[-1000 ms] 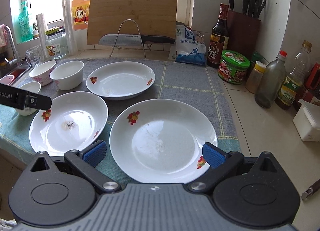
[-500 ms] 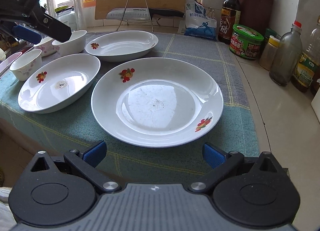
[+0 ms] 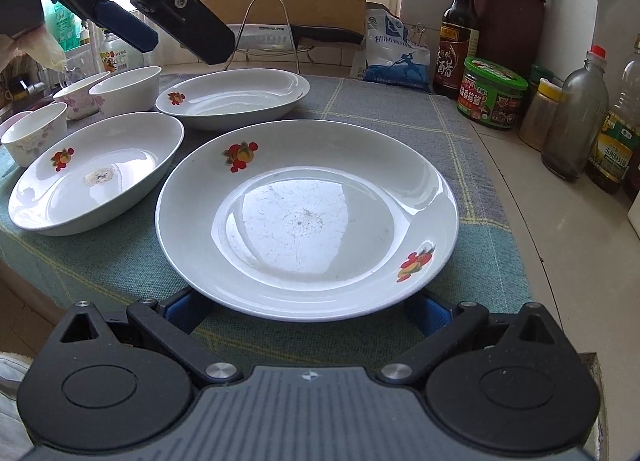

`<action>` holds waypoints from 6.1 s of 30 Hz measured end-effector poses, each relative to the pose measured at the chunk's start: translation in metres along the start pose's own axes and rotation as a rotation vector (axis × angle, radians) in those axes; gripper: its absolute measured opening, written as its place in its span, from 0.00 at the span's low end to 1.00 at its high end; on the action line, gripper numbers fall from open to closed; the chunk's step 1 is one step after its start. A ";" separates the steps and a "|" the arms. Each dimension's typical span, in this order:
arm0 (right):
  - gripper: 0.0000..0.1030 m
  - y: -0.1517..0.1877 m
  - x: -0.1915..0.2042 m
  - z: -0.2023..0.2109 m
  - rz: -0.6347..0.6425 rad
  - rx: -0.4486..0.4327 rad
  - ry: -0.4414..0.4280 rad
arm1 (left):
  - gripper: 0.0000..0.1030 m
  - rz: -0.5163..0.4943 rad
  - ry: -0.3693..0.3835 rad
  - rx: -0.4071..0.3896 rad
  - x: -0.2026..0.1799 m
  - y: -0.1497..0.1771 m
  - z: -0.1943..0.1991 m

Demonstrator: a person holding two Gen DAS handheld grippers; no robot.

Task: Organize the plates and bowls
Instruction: 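Reach the left gripper to the clean white plate and grasp its rim, then lift the plate with the left gripper and carry it toward the green sauce jar, then lower the plate onto the mat, open the left gripper and withdraw, then reach the right gripper to the brown-stained plate and grasp its rim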

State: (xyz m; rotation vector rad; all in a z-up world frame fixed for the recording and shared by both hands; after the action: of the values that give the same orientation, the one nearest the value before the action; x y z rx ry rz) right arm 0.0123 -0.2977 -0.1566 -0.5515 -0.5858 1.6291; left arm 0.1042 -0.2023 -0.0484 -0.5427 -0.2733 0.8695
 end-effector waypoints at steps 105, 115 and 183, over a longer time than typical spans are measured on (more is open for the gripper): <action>1.00 -0.083 -0.094 -0.069 0.024 0.035 0.009 | 0.75 -0.339 0.291 0.205 -0.041 -0.146 -0.194; 1.00 -0.082 -0.096 -0.068 0.006 0.037 0.017 | 0.77 -0.348 0.283 0.171 -0.042 -0.146 -0.188; 1.00 -0.078 0.084 -0.004 0.041 0.029 -0.276 | 0.93 0.086 -0.035 0.074 0.104 0.189 0.020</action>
State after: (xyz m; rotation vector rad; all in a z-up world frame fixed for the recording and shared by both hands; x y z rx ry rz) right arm 0.0621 -0.2050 -0.1105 -0.3208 -0.7562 1.7642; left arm 0.0377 -0.0159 -0.1355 -0.4735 -0.2498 0.9698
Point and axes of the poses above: each gripper's, at about its wrist camera, not at the fingertips, and z roughly against the way its jaws point, x to its left, y to its underside, the point moved 9 cm from there along -z, roughly the way its jaws point, and after that the axes turned 7 degrees about x, right-handed, at the moved point
